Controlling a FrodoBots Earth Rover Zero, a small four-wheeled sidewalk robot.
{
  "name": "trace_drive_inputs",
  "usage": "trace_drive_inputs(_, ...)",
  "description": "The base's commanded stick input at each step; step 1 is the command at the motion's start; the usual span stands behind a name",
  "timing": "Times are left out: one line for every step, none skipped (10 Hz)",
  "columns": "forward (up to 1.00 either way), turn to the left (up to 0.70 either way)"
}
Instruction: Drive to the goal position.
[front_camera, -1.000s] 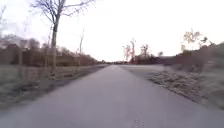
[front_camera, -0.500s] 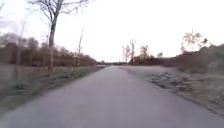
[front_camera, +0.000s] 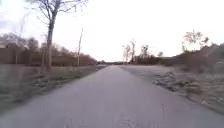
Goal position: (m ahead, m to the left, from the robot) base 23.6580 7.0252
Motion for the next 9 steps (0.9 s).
trace_drive_inputs(1.00,0.01)
trace_drive_inputs(1.00,0.01)
trace_drive_inputs(1.00,0.01)
trace_drive_inputs(1.00,0.01)
trace_drive_inputs(1.00,0.01)
trace_drive_inputs(1.00,0.01)
trace_drive_inputs(1.00,0.01)
trace_drive_inputs(1.00,0.01)
trace_drive_inputs(1.00,0.01)
